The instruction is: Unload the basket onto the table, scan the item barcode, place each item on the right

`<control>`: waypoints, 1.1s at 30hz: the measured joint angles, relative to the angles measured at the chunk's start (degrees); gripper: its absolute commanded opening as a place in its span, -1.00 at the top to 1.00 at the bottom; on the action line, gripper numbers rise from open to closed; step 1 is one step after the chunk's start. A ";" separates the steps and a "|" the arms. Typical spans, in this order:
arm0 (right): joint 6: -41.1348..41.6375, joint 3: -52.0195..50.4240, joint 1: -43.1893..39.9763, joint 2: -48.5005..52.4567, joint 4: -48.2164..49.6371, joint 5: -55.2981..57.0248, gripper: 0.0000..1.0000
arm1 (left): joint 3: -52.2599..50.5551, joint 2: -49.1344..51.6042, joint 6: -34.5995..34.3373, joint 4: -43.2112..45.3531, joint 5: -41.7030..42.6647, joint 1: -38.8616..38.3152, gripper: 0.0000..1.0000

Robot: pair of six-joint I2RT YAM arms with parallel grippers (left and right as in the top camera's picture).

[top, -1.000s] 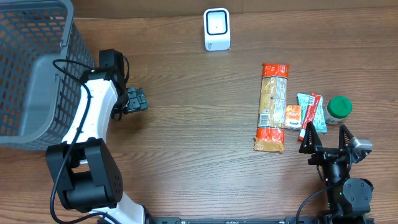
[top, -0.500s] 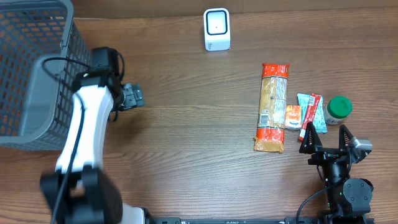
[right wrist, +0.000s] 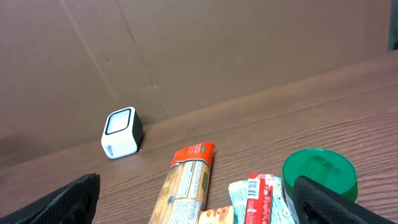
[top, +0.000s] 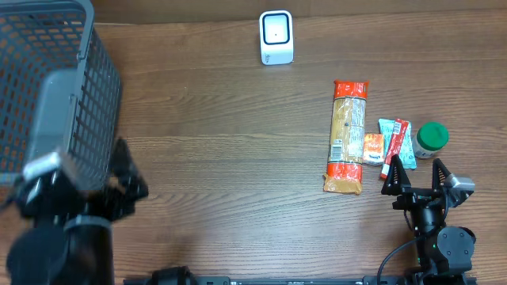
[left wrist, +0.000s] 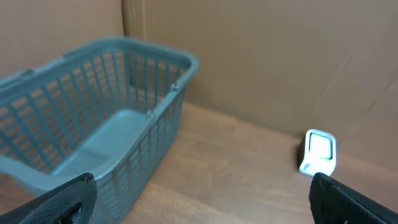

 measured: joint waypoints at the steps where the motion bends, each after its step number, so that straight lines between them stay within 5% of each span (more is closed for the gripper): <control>1: -0.02 0.00 0.00 0.00 -0.02 0.00 -1.00 | 0.00 -1.81 0.00 -0.48 0.02 0.00 -1.00; 9: 0.00 0.00 0.00 0.00 0.00 0.00 -1.00 | -5.66 -12.63 0.00 -0.87 -0.15 0.00 -1.00; 17: 0.00 0.00 -0.04 0.00 0.00 0.00 -1.00 | -24.28 -29.97 -2.86 6.80 0.76 0.00 -1.00; 24: -0.02 0.00 -0.04 0.00 0.00 0.02 -1.00 | -38.75 -35.56 -5.33 31.69 5.51 0.00 -1.00; 29: 0.00 0.00 -0.04 -0.02 0.02 0.00 -1.00 | -52.30 -35.71 -6.05 65.05 9.49 0.00 -1.00; 33: 0.02 0.00 -0.04 0.00 0.00 0.02 -1.00 | -62.66 -35.71 -6.27 79.87 11.28 0.00 -1.00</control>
